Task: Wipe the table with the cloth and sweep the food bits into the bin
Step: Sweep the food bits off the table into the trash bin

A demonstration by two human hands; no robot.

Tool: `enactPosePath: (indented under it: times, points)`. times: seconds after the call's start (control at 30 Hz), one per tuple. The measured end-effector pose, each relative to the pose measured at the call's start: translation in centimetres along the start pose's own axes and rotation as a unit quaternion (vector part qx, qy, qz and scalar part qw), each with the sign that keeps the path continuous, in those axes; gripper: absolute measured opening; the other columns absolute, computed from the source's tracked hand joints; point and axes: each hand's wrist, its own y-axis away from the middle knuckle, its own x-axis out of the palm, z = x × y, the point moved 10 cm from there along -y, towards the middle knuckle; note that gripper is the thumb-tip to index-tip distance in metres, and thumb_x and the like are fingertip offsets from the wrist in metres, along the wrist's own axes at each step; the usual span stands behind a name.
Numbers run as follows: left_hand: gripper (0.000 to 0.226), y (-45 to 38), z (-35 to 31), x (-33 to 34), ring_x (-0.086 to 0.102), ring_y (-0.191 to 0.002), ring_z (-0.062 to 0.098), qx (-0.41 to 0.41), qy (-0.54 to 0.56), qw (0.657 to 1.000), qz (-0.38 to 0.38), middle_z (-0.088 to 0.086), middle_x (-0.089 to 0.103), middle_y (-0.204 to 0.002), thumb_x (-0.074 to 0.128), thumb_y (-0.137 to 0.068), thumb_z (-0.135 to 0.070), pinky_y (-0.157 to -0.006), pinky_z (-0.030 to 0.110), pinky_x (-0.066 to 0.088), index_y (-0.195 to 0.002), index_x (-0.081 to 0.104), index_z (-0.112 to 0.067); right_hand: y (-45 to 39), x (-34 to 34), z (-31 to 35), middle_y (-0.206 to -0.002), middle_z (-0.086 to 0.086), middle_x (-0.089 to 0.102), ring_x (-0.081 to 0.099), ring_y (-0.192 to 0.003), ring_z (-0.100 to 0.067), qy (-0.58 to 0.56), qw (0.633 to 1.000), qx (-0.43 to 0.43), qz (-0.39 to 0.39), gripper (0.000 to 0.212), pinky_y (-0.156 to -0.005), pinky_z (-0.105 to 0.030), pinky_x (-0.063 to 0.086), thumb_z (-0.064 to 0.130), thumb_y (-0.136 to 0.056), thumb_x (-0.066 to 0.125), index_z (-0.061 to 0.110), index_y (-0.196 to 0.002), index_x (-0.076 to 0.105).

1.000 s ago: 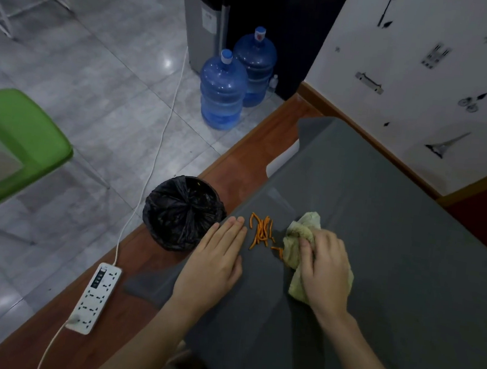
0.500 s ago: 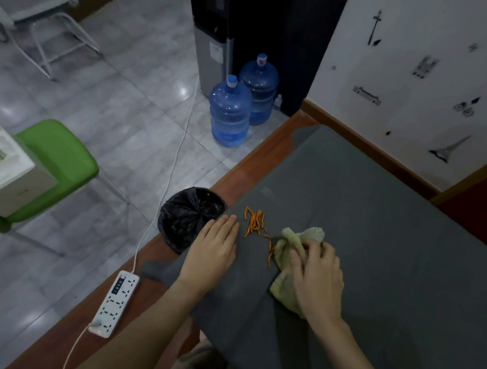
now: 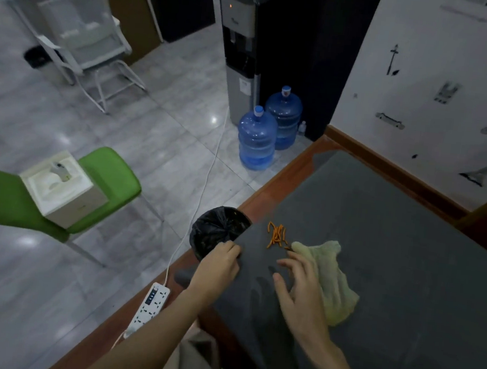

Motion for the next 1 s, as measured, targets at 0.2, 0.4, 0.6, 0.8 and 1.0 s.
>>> enactPosePath:
  times: [0.2,0.4,0.6,0.8,1.0]
  points:
    - [0.039,-1.4,6.5,-1.6,0.053,-0.097,0.018,-0.033,0.081,0.996,0.003,0.002,0.059,-0.105,0.033,-0.088,-0.03,-0.084,0.035,0.046,-0.105,0.063,-0.012,-3.8,7.4,2.0,-0.115,0.015,0.053,0.056,-0.103,0.002,-0.076,0.994,0.044,0.065,0.02,-0.084,-0.014,0.044,0.026,-0.095,0.06,0.03,-0.113,0.055]
    - [0.022,-5.1,14.2,-2.9,0.052,-0.094,0.008,-0.031,0.136,0.99,0.013,-0.003,0.059,-0.107,0.049,-0.093,-0.017,-0.077,0.017,0.036,-0.112,0.061,-0.016,-8.8,15.3,1.8,-0.115,0.003,0.058,0.056,-0.094,0.008,-0.121,0.973,0.18,0.073,0.02,-0.076,-0.011,0.046,0.022,-0.096,0.059,0.02,-0.117,0.058]
    - [0.021,-8.6,20.3,-2.1,0.05,-0.089,0.007,-0.007,0.165,0.984,0.062,-0.001,0.059,-0.104,0.05,-0.092,-0.013,-0.07,0.008,0.032,-0.11,0.061,-0.014,-12.8,21.3,1.3,-0.117,0.001,0.058,0.057,-0.096,0.001,-0.123,0.957,0.258,0.047,0.024,-0.073,-0.007,0.045,0.023,-0.098,0.057,0.016,-0.121,0.056]
    - [0.019,-10.0,25.3,1.2,0.048,-0.086,0.006,-0.061,0.178,0.976,0.112,0.002,0.061,-0.104,0.05,-0.092,-0.012,-0.068,0.011,0.033,-0.107,0.062,-0.012,-15.0,25.0,-1.5,-0.119,-0.002,0.058,0.056,-0.107,-0.011,-0.12,0.94,0.316,0.047,0.028,-0.081,-0.016,0.043,0.023,-0.098,0.056,0.013,-0.123,0.055]
    - [0.019,-11.1,29.5,6.4,0.055,-0.092,0.01,-0.15,0.203,0.957,0.141,0.002,0.064,-0.108,0.053,-0.093,-0.014,-0.074,0.018,0.037,-0.108,0.064,-0.013,-16.5,28.0,-7.2,-0.119,-0.001,0.056,0.054,-0.105,-0.015,-0.126,0.912,0.389,0.028,0.031,-0.088,-0.027,0.043,0.027,-0.098,0.055,0.013,-0.125,0.053]
